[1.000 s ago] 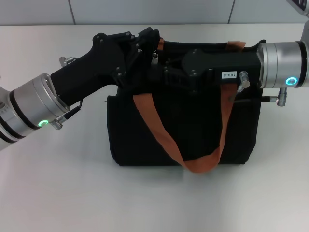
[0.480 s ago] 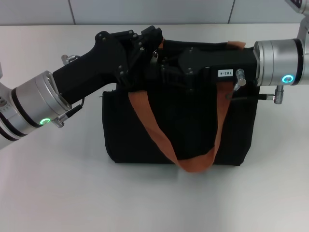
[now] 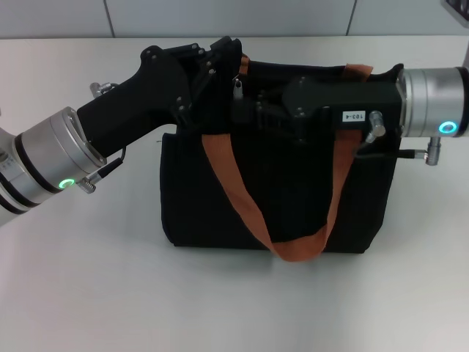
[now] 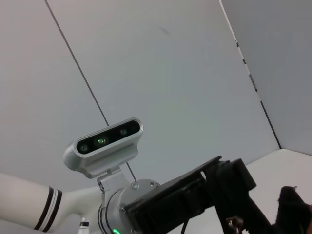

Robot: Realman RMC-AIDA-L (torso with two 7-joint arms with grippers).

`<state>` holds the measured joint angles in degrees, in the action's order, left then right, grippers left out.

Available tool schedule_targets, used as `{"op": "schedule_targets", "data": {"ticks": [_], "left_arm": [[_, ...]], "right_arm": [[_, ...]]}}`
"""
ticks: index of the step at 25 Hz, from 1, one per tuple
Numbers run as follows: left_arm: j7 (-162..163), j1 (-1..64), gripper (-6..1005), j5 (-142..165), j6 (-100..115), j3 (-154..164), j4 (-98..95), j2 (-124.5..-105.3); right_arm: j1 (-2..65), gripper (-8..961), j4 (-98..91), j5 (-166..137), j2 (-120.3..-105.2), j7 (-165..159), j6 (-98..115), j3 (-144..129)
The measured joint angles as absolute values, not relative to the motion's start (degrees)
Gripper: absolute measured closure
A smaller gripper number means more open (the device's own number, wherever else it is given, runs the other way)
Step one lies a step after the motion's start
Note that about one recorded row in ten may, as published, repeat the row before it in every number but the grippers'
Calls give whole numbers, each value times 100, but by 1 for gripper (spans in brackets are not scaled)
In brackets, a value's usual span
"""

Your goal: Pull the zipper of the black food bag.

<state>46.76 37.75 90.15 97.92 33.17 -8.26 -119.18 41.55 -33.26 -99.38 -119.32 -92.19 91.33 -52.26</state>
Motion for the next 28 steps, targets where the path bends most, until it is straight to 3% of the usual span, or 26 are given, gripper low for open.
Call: {"op": "schedule_targets", "data": {"ticks": [11,28], "left_arm": [[4676,3788,968,9011,9764,3321,-826,-11917],[4676,3804,967,9011,9754,3322,-826,-11917]], "right_arm": [[3849,956,-3620,-9660,-11900,-9374,9283,-5076],[3928,955,-3577,-9614,-11900,-9640,9227,-4904]]}}
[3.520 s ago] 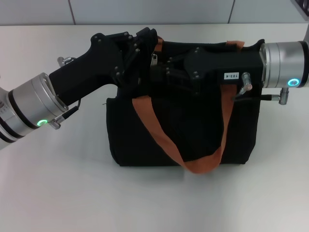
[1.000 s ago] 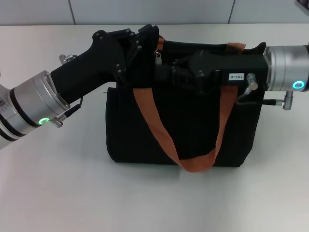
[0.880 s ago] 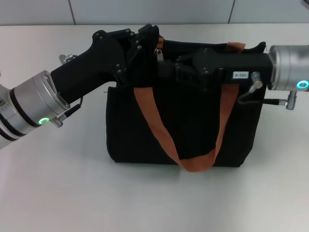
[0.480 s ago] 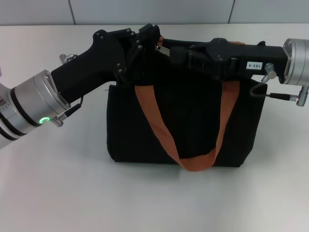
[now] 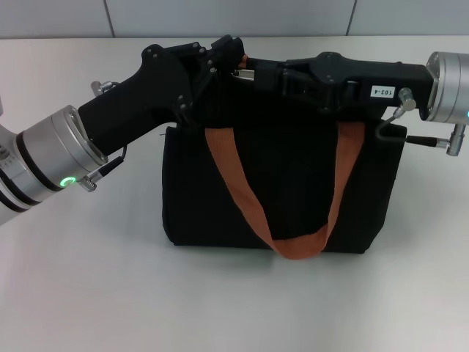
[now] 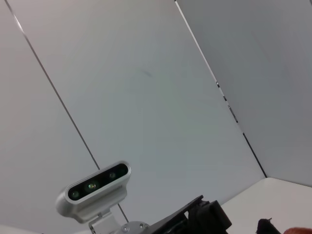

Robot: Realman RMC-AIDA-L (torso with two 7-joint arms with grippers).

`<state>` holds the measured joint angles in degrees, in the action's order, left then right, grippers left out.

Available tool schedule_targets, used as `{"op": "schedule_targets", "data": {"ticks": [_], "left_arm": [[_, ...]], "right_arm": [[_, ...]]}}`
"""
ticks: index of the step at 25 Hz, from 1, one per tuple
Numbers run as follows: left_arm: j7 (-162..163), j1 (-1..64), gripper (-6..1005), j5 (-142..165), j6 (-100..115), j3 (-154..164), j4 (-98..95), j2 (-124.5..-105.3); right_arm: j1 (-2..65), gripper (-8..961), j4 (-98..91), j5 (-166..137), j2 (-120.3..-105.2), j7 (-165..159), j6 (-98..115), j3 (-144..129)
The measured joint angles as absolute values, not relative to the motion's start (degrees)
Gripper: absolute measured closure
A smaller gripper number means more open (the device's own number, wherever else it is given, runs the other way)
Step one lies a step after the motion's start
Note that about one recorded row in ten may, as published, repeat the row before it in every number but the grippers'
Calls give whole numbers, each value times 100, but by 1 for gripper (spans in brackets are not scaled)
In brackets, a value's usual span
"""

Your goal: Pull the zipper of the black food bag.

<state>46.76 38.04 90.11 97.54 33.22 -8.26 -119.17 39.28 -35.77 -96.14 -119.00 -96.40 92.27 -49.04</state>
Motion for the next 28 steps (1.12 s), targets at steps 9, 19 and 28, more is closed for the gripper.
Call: {"op": "schedule_targets", "data": {"ticks": [9,19,28], "left_arm": [[4676,3824,967,9017,9760,3322,-818,-11918],[4676,3834,966,9003,9752,3314,-807,-11917],[4676,3833,966,8956,9762,3326,-760,-11918]], "right_arm": [[4035,955,-3414,-9579,-11903,-9681,9151,-4905],[4085,955,-3349,-9578,-11900,-9685,9081,-4938],[4082,956,-3348,-9579,-11900,-9686,9079,-4948]]}}
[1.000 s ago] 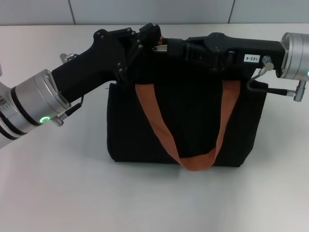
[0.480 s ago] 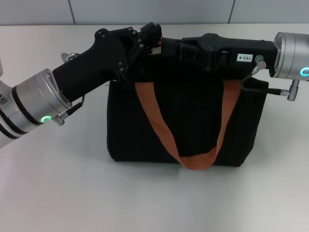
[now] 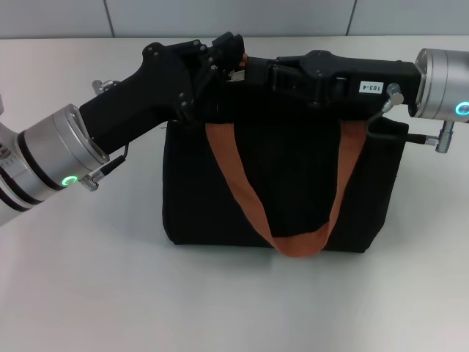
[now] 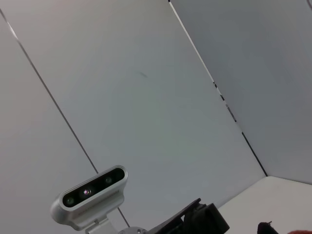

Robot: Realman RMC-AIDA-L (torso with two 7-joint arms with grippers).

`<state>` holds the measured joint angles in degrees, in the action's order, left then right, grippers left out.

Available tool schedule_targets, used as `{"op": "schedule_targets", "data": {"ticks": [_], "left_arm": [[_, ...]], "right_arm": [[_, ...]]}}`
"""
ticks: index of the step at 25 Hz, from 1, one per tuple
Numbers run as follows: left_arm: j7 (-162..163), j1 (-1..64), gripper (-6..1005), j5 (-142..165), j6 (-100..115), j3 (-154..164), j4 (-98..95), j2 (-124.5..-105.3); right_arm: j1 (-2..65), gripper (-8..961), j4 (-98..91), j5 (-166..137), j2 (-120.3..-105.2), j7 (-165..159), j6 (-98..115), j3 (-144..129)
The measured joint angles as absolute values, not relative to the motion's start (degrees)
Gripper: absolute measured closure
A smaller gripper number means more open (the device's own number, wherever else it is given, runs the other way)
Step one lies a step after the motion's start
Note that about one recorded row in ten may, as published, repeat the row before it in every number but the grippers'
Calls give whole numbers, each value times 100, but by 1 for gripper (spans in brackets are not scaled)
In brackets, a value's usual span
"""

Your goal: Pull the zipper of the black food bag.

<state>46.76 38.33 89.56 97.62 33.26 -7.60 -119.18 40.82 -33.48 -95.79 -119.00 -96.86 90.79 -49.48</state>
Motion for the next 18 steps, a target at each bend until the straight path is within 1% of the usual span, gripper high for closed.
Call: {"op": "schedule_targets", "data": {"ticks": [18], "left_arm": [[4676,3855,965,8941,9787,3366,-747,-11917]], "right_arm": [[4218,955,-3304,-9579,-11917,-9685,8956,-4980]]}}
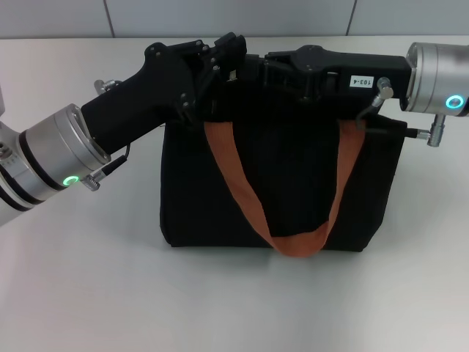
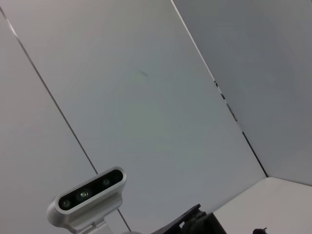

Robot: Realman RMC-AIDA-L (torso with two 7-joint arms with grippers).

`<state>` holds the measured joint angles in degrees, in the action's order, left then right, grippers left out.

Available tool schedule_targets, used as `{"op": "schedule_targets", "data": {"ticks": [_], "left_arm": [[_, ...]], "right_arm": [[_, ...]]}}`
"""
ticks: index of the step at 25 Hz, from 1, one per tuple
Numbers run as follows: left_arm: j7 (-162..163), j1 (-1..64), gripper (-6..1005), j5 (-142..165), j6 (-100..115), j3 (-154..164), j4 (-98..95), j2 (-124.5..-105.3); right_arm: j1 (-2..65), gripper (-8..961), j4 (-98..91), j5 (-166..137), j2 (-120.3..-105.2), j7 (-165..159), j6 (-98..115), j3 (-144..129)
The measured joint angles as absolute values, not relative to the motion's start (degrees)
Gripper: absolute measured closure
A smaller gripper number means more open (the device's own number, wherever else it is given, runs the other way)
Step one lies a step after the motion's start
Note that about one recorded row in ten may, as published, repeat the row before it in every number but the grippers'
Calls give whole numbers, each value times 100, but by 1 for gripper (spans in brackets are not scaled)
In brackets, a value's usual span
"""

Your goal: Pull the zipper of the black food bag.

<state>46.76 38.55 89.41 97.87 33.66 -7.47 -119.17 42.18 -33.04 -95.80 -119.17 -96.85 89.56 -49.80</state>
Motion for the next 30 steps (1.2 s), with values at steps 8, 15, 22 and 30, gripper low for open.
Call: {"op": "schedule_targets", "data": {"ticks": [8,15,22,30], "left_arm": [[4676,3847,964,8949,9799,3327,-747,-11922],[4676,3846,964,8950,9790,3317,-747,-11920],[4676,3854,964,8950,9777,3313,-747,-11918],[4676,3844,963,8949,9777,3313,-747,-11918]], "right_arm": [[4202,955,-3277,-9579,-11905,-9686,8970,-4995],[4172,955,-3278,-9597,-11901,-9686,8981,-4994],[4162,955,-3290,-9624,-11900,-9686,9034,-4992],[4151,955,-3281,-9638,-11900,-9689,9069,-4992]]}}
